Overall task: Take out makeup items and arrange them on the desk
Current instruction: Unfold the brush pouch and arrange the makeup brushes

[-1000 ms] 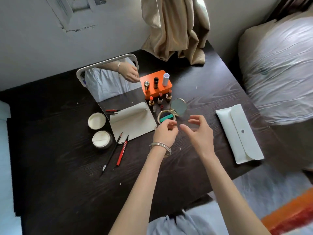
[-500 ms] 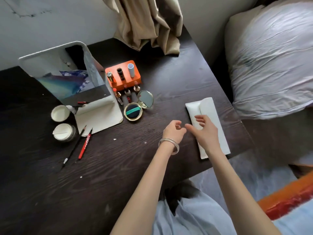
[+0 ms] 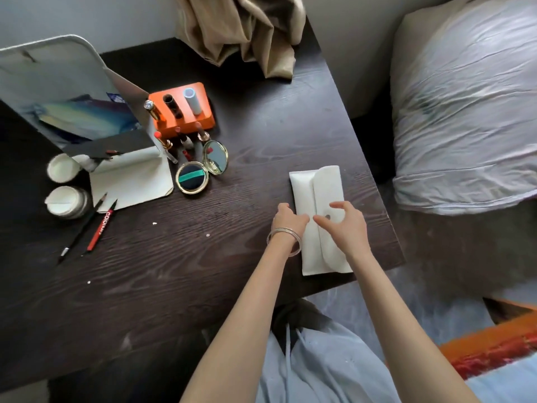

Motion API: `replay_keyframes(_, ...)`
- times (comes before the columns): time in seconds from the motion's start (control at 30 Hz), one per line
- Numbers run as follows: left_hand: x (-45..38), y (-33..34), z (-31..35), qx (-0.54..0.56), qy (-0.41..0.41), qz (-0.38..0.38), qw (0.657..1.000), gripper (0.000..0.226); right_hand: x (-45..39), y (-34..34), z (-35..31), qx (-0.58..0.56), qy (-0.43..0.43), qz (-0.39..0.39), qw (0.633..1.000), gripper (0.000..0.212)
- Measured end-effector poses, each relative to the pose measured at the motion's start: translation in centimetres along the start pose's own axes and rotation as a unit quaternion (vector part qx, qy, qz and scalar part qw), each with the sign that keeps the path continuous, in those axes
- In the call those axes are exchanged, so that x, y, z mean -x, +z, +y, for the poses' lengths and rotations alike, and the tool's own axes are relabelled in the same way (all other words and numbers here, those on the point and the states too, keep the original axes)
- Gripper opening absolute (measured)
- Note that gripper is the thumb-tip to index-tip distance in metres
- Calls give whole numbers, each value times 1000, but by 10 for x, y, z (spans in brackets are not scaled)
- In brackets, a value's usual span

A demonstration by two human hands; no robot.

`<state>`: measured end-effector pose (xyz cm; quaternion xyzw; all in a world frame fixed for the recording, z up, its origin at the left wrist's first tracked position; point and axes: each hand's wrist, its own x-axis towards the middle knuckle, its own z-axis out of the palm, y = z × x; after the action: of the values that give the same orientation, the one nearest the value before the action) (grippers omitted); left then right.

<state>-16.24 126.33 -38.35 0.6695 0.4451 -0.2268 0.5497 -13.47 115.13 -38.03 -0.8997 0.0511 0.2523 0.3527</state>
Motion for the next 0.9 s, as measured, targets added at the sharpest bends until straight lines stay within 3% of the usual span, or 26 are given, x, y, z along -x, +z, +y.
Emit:
replay_keyframes(0.13,-1,2,-1,-1,-24,-8,1000,49,-6,1,3,-8,24,-26,999,57)
replay_keyframes(0.3,1,-13,-25,82,-55,-7,995,60,1,15,-6,-10,-12,-55,998,38)
replay_keyframes(0.43,-18,-28,-85,179,-76,16,981,79,17,44,-27,55,-44,-113,991,40)
replay_keyframes(0.7,58,-120,-128,375,-123,93,914,29,68,129,-85,183,-166,-230,941,43)
replay_keyframes(0.9,70,-173,-180,483,-171,125,850,28,108,202,-117,270,-269,-286,879,44)
